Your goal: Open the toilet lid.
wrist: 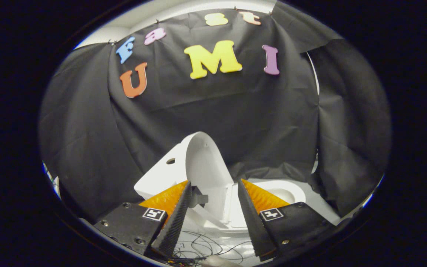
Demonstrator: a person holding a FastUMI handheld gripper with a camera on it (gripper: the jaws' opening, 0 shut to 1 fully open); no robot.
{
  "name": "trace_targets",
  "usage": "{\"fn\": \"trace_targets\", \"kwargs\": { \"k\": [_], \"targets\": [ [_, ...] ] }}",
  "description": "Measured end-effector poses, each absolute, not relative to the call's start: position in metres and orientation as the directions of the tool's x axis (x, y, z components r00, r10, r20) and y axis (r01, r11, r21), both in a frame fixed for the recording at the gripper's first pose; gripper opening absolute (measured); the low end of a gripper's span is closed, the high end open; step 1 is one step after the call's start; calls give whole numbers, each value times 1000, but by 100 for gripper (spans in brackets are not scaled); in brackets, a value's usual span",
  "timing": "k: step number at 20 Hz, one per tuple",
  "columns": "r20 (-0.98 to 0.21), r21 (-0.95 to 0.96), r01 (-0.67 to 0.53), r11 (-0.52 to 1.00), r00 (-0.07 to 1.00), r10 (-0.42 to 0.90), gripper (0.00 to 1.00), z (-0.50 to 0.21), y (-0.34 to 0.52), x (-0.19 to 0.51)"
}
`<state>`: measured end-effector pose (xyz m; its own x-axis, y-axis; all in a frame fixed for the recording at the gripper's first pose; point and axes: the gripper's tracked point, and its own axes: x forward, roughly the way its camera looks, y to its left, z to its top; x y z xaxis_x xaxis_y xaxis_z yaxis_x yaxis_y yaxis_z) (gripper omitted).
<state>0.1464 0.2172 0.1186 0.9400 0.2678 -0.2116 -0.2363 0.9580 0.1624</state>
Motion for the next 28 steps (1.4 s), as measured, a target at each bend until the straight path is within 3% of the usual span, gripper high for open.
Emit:
{"fn": "trace_targets", "kwargs": {
  "k": [1,2,7,15,23,28],
  "targets": [
    [-181,145,-228,963,951,253,89,125,199,138],
    [-150,131,-216,968,960,235,93,132,179,131],
    [-57,104,-149,983,986,155,93,134,86,98],
    [13,87,-47,995,999,46,95,77,-25,55],
    [79,-64,-24,998,996,29,95,30,-61,24],
    [68,-6,-24,1000,997,24,95,31,-64,10]
  ]
}}
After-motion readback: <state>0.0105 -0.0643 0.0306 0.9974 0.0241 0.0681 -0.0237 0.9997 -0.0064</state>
